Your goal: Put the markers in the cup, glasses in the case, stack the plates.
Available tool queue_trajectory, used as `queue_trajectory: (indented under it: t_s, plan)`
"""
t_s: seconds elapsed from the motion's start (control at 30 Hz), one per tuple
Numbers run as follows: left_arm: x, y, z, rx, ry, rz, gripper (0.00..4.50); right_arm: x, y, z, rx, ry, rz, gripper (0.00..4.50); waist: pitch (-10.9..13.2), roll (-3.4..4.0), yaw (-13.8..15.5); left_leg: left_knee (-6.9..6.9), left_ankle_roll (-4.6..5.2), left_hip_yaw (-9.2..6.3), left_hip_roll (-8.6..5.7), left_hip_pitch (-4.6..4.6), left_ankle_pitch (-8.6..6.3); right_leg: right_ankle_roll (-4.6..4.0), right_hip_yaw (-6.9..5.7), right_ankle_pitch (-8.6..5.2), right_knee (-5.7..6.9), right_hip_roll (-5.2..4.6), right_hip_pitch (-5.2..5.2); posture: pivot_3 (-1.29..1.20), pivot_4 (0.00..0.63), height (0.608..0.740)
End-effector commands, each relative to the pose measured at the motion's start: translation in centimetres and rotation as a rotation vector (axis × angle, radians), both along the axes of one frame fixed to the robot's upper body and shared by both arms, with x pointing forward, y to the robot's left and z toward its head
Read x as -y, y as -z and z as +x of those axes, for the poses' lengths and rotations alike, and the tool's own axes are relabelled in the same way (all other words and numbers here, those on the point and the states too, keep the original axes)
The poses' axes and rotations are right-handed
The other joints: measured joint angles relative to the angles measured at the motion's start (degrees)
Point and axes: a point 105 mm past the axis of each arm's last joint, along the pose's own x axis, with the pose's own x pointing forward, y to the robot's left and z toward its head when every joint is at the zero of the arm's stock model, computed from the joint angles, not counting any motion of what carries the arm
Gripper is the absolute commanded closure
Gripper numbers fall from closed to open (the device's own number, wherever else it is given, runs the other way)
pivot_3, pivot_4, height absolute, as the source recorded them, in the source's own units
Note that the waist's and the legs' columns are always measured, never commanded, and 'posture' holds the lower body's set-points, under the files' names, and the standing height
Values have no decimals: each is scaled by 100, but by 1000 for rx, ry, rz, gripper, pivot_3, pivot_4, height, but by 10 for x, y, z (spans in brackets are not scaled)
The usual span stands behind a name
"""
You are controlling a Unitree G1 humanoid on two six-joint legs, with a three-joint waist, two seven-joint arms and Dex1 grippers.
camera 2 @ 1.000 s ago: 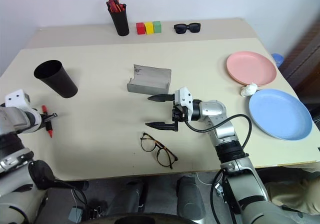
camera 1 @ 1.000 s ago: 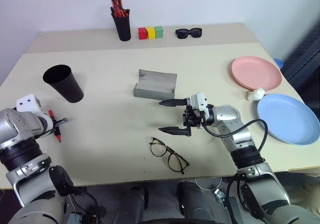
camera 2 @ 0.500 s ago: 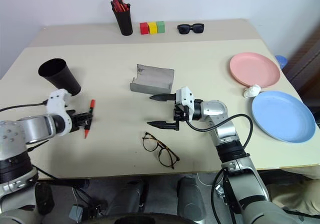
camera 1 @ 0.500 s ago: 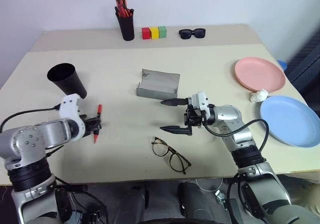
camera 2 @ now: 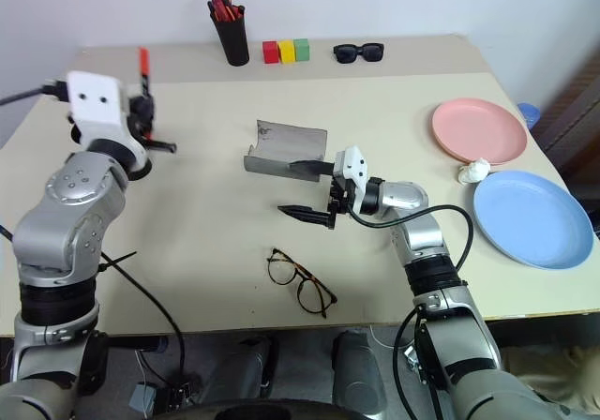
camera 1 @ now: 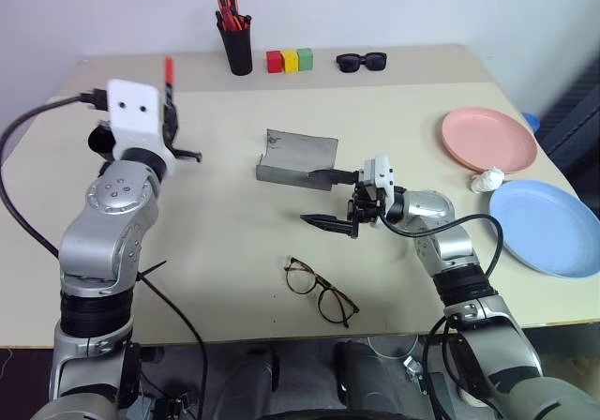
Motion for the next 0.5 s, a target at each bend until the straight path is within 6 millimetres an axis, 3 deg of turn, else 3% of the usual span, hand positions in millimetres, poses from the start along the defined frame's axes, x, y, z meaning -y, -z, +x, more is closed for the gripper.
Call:
queue_trajectory:
  t_s: [0.03,0.2,0.4,0.5]
  plan:
    - [-9,-26,-12,194,-89,72,4396,-1,-14,5,44,6,38,0,0,0,5,1,1,0,0,-1,0,0,0,0,0,0,0,0,150,740]
    - [-18,-28,-20,288,-179,107,4396,-4,-17,10,49,1,45,0,0,0,10,4,3,-1,-1,-2,-1,0,0,0,1,0,0,0,150,740]
    - [-45,-13,-25,326,-349,148,4396,-11,-19,17,58,-12,51,0,0,0,0,3,3,-2,0,0,-1,0,-1,0,5,2,0,0,150,740]
    - [-49,-9,-21,335,-368,157,4396,-11,-19,18,61,-13,49,0,0,0,9,5,3,-2,0,0,-1,0,-2,1,5,2,0,0,150,740]
